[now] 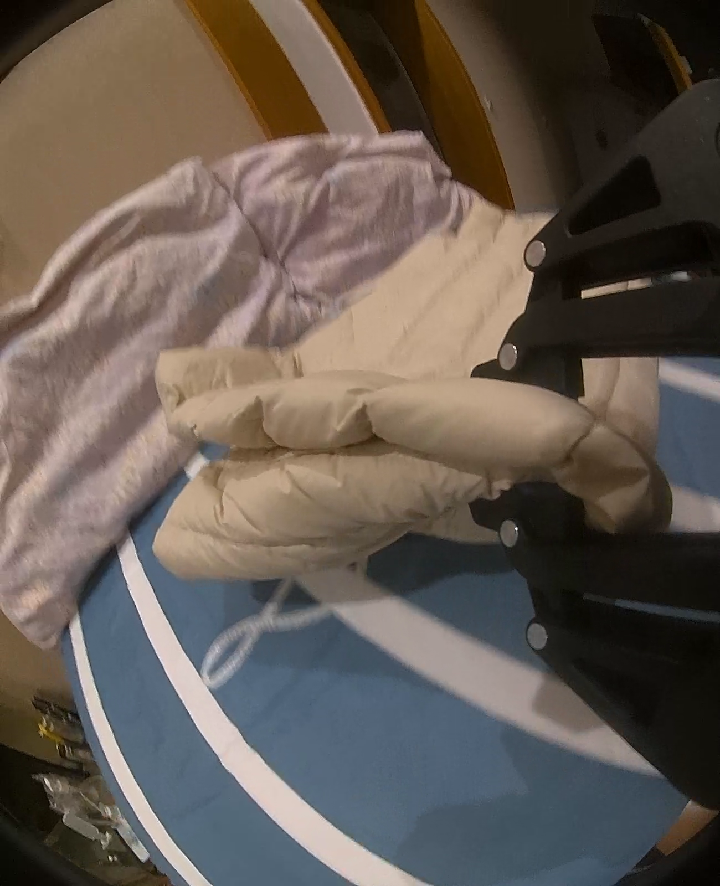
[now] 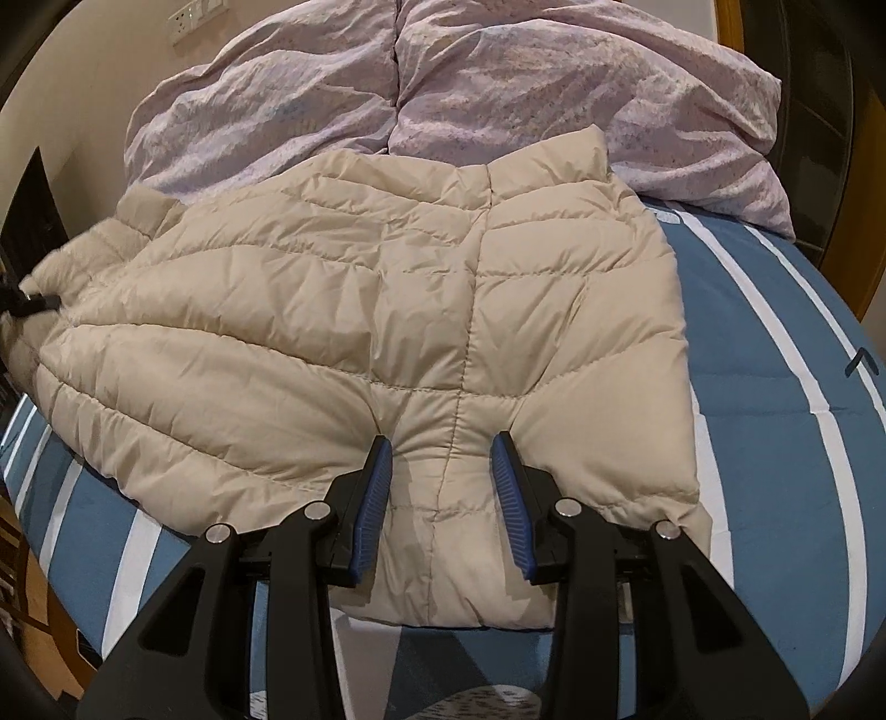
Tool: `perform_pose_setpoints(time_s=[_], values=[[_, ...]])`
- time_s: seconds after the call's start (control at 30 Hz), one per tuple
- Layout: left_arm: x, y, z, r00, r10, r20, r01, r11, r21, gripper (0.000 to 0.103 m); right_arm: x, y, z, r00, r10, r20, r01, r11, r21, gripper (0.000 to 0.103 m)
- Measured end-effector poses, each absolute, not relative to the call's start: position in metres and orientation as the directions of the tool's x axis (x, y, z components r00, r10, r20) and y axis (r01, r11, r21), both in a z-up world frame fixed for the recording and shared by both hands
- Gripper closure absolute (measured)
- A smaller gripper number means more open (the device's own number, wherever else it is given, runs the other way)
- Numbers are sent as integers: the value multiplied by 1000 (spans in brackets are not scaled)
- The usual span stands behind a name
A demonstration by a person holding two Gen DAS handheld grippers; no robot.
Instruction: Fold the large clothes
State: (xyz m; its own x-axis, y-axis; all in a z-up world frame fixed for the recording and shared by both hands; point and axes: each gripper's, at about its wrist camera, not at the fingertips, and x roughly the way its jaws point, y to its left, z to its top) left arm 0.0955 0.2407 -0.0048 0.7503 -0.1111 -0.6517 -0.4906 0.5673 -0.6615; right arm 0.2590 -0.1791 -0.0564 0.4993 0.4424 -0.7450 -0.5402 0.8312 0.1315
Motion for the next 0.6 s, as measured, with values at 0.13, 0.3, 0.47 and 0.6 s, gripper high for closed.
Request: perform_pose_setpoints(time_s=[0.13, 0.3, 0.47, 0.6], values=[[103, 216, 24, 805, -152, -574, -396, 581, -710, 85, 259, -180, -57, 493, 451, -744, -539, 830, 146, 63], [125, 169, 51, 840, -249, -483, -253, 606, -754, 86, 260, -180, -58, 483, 463, -743, -535, 828, 168, 63], [156, 118, 54, 815, -358, -456, -165, 611, -774, 86, 261, -182, -60, 470, 482, -739, -532, 823, 199, 63], [177, 86, 47, 784, -418, -459, -137, 605, -784, 86, 263, -184, -61, 460, 494, -738, -532, 819, 215, 63]])
